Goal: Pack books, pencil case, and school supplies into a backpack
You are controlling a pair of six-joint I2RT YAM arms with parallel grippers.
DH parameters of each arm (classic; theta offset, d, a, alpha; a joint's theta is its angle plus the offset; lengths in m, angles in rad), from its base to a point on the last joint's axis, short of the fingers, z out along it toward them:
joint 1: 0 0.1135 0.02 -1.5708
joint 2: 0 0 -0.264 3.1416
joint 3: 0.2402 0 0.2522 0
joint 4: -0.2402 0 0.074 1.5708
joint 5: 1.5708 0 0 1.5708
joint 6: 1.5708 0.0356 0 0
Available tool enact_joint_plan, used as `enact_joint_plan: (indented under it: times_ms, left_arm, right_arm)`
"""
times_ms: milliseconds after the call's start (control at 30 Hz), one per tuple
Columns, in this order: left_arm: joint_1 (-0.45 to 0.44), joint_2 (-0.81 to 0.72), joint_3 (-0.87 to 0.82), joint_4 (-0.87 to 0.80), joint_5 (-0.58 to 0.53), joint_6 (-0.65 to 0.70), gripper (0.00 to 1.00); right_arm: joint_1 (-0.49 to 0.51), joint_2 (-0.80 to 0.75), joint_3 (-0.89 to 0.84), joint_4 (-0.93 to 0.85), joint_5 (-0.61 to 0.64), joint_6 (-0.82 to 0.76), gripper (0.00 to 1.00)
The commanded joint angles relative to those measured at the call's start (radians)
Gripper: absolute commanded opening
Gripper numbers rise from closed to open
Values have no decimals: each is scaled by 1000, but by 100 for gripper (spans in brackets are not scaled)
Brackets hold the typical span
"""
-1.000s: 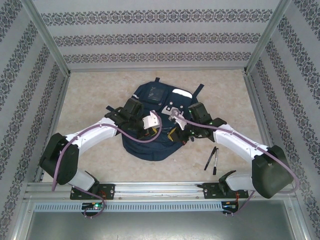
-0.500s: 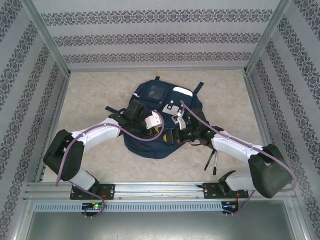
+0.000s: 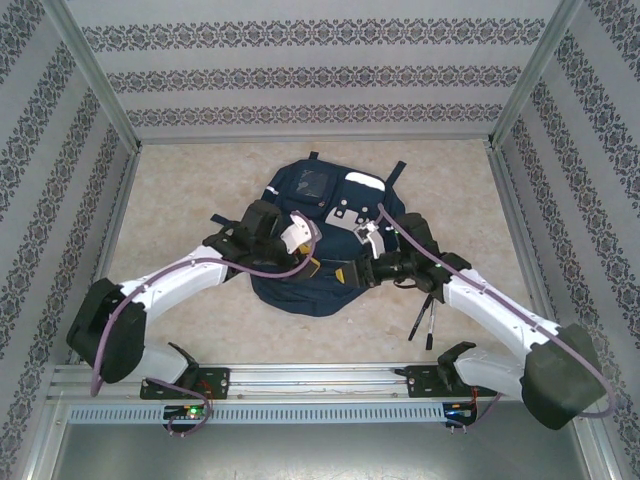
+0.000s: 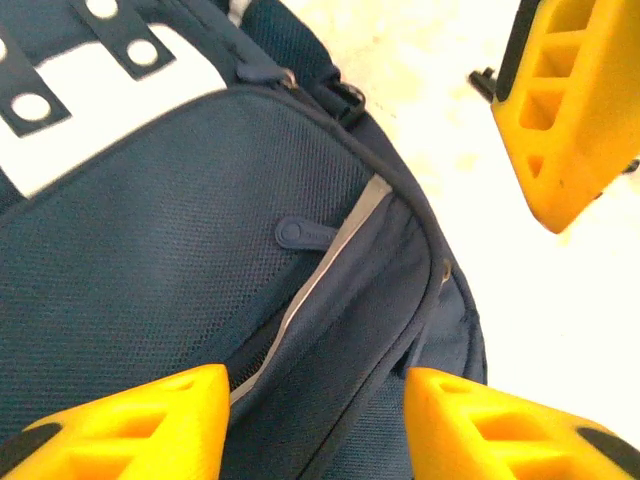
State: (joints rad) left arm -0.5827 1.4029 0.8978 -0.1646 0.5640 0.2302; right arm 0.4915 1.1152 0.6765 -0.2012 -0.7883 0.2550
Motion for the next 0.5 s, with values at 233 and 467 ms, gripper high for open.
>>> enact_joint_plan:
  times_ms: [233,467]
  left_arm:
    - [-51,-96,-66,-14,46,-475,57]
    - [-118,-81,-111,44,11,-527,57]
  right_arm:
    - [-18,12,104,-154,221,-1236,48]
    - [-16,254,247,-359,223,-1472,49]
